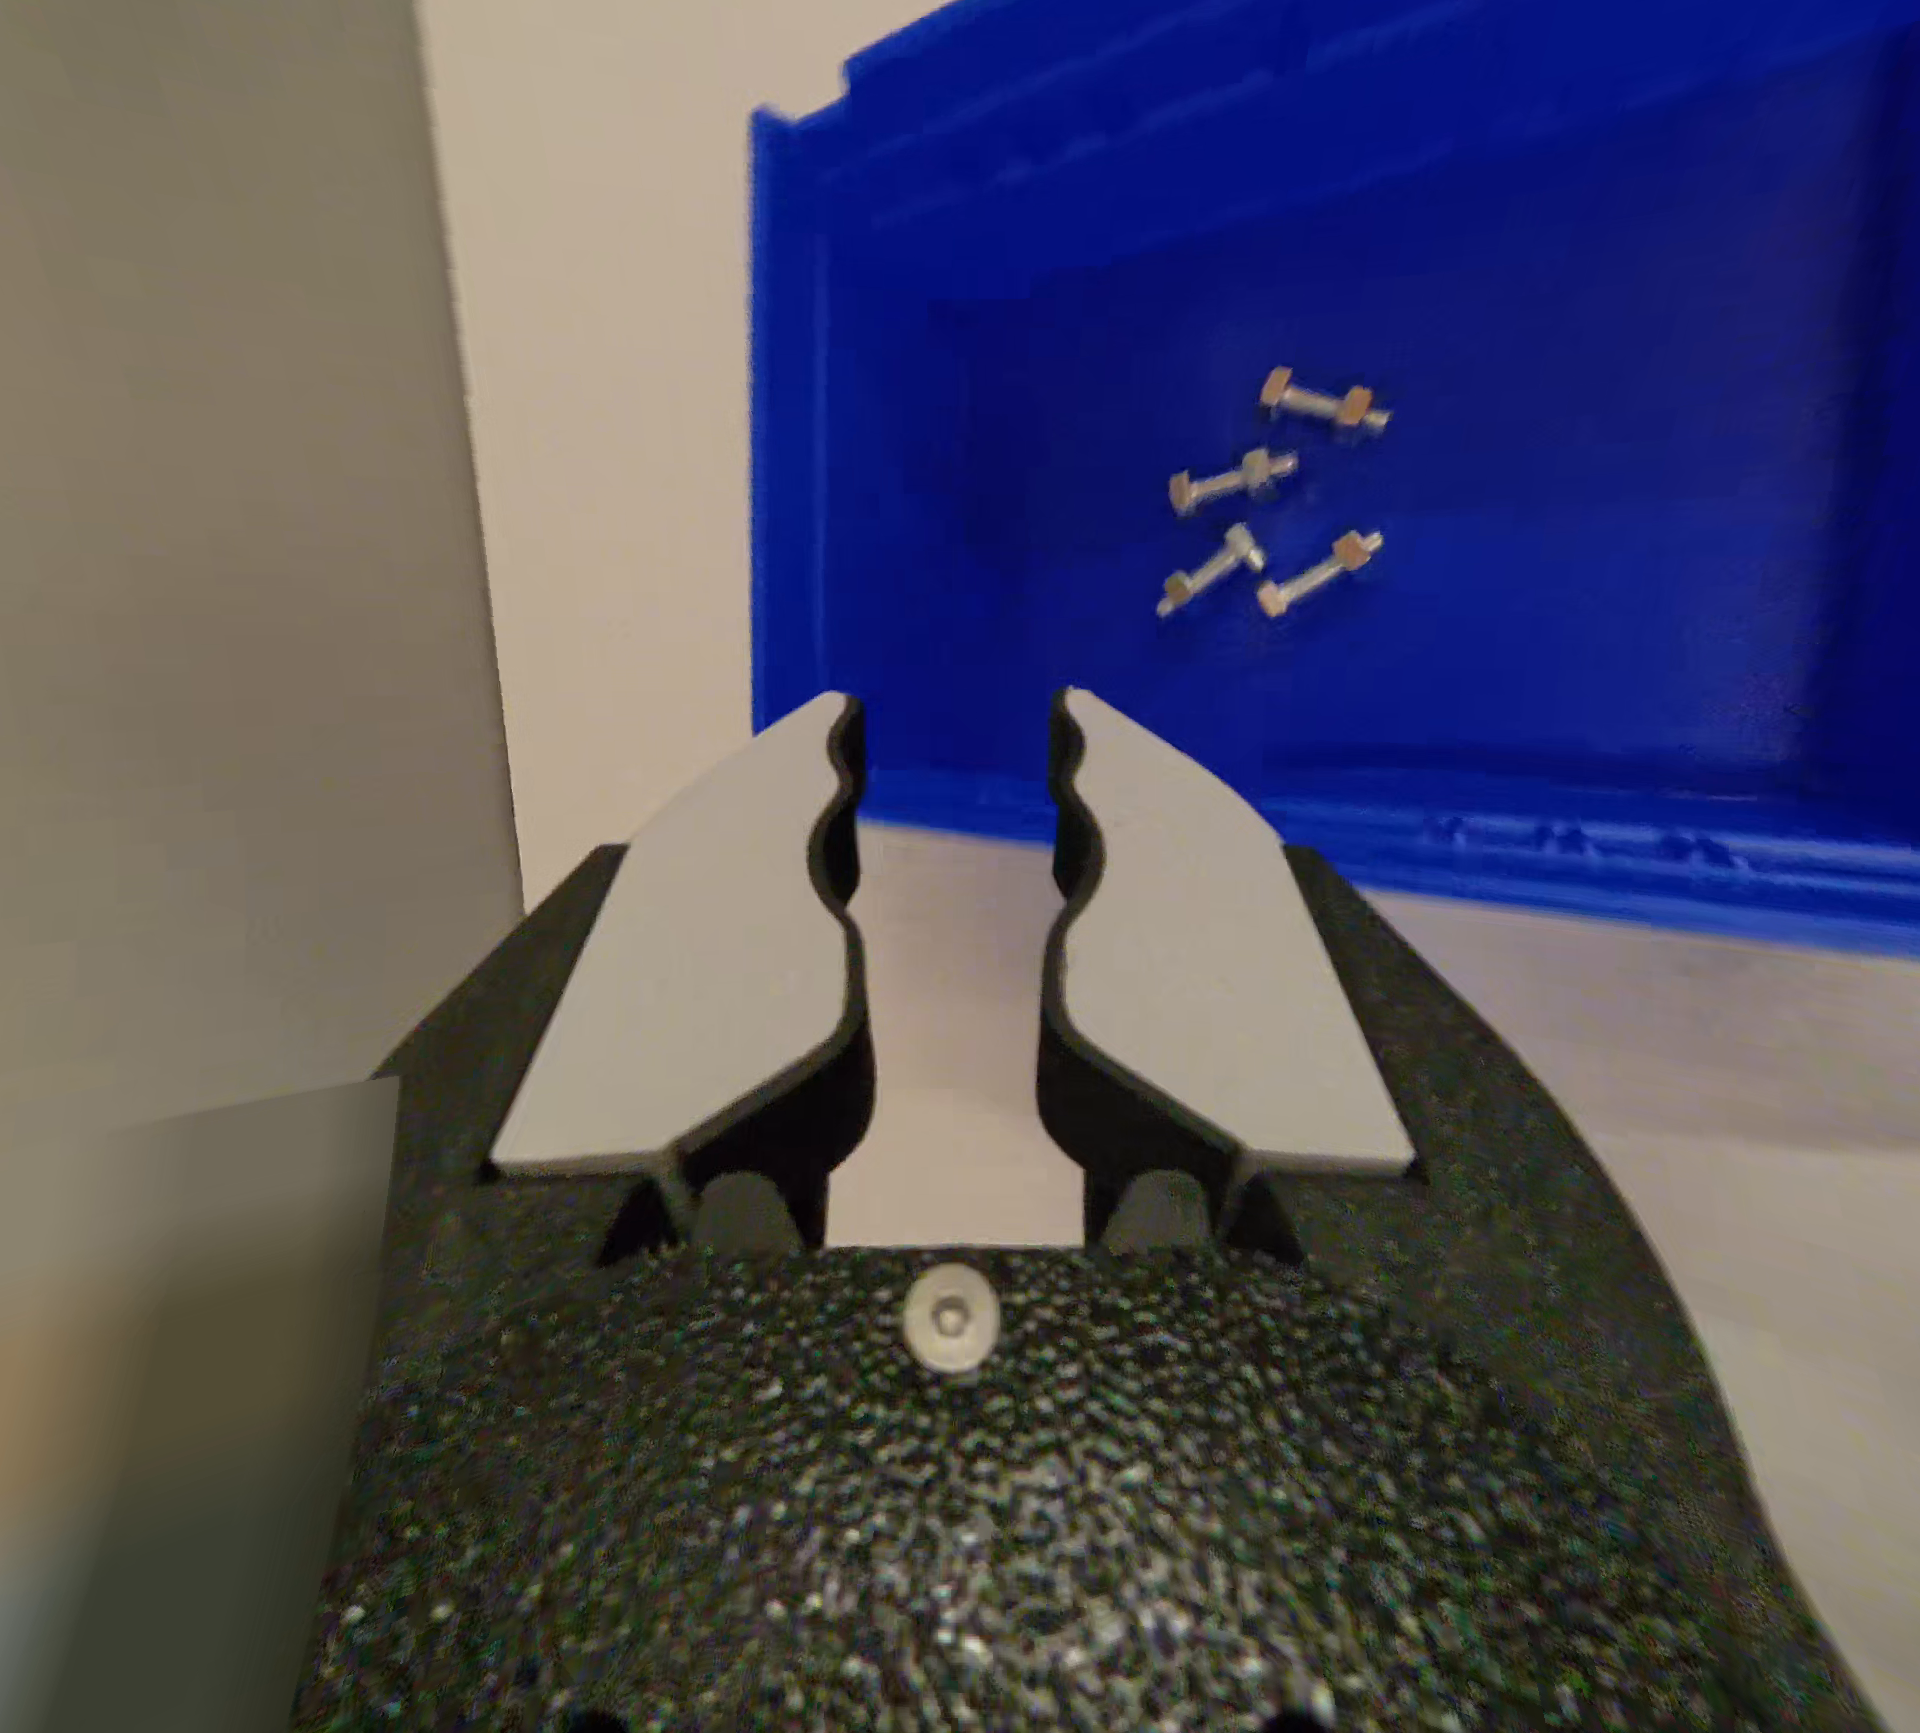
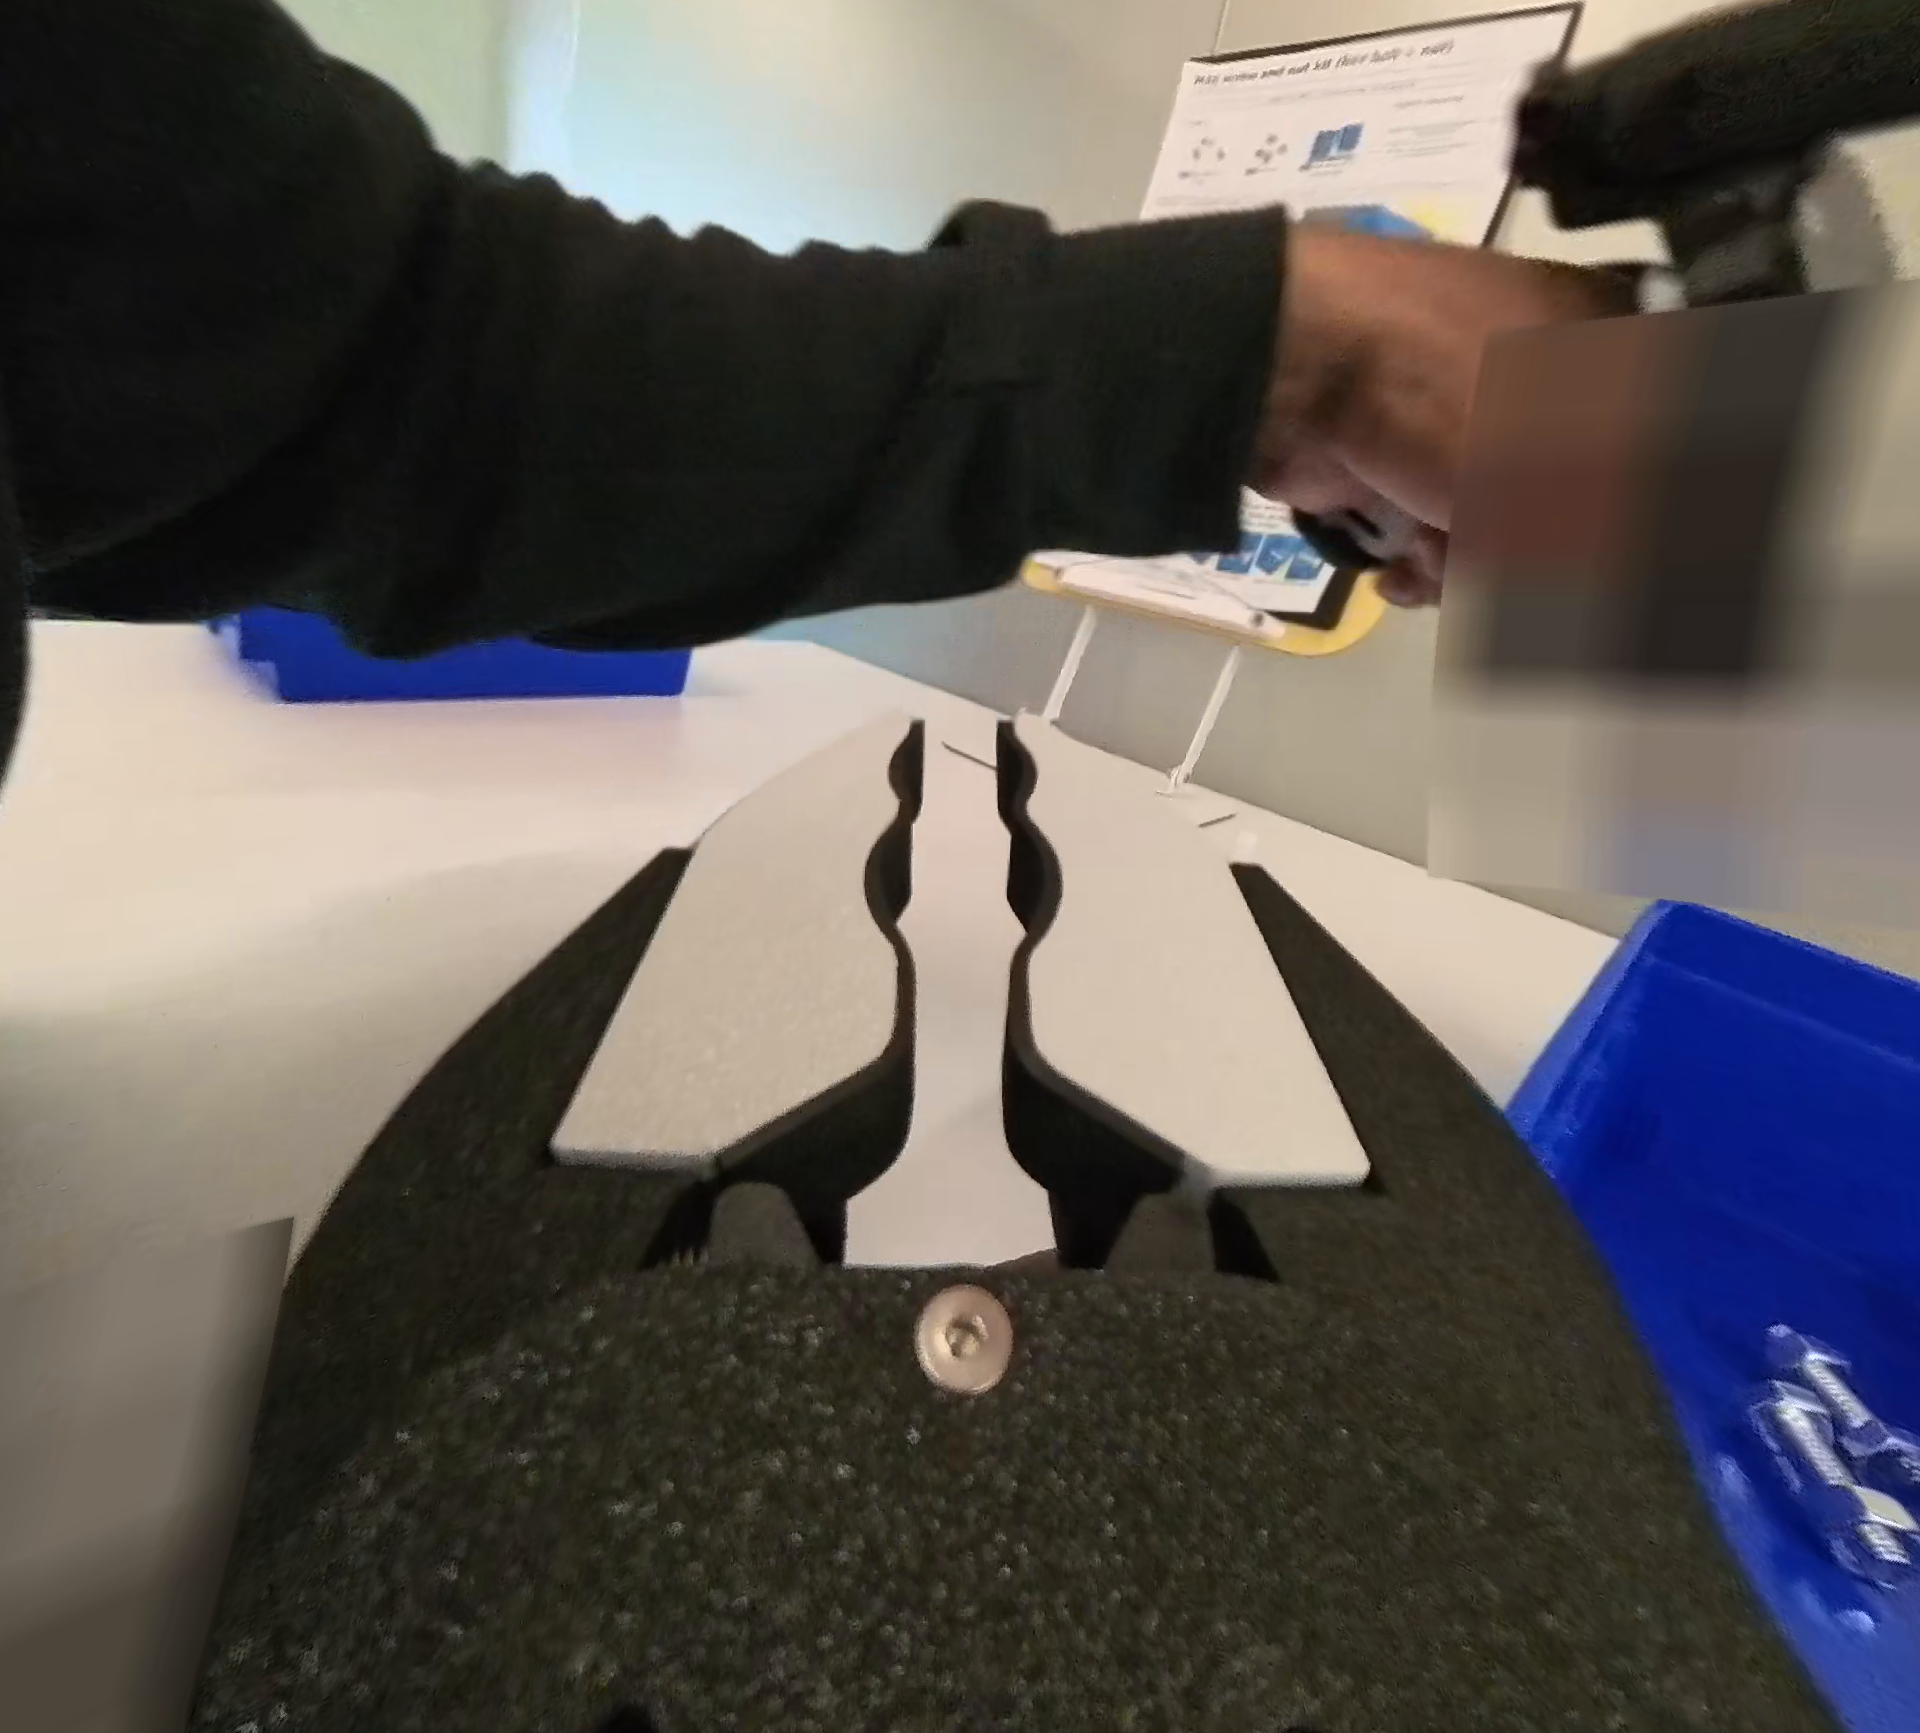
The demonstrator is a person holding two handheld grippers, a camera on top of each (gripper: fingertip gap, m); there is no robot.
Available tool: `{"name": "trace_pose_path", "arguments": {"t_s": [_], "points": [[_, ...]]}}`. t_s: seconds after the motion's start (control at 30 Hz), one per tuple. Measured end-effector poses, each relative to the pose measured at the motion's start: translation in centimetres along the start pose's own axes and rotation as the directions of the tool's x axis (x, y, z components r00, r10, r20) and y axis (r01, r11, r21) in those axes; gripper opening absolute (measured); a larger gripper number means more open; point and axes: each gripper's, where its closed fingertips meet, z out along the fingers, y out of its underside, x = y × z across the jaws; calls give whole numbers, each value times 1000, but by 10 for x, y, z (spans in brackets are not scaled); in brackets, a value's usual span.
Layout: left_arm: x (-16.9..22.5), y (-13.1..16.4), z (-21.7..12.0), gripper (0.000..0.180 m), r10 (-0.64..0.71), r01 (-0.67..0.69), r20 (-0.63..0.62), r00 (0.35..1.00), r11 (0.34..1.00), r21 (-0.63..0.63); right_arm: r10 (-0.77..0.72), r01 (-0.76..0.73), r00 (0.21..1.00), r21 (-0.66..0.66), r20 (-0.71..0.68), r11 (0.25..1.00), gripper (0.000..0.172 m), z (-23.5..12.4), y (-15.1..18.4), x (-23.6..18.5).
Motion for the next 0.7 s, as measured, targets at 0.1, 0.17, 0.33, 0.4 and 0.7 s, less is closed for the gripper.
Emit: {"name": "trace_pose_path", "arguments": {"t_s": [0.1,0.17,0.33,0.4,0.7], "points": [[-6,38,-30,33,-152,151,79,985,988,22,-6,6,1000,-36,10,999,13,4,7,-3],[-7,68,-48,33,-243,240,122,962,970,33,4,-3,1000,-61,13,998,13,6,12,-3],[2,136,-77,34,-441,434,197,876,897,80,60,-60,998,-128,-3,990,13,11,27,2],[10,159,-84,37,-497,487,209,842,868,100,77,-78,997,-160,-15,984,14,14,34,4],[50,257,-101,57,-723,704,228,652,689,171,197,-195,980,-345,-30,918,20,50,65,-14]]}}
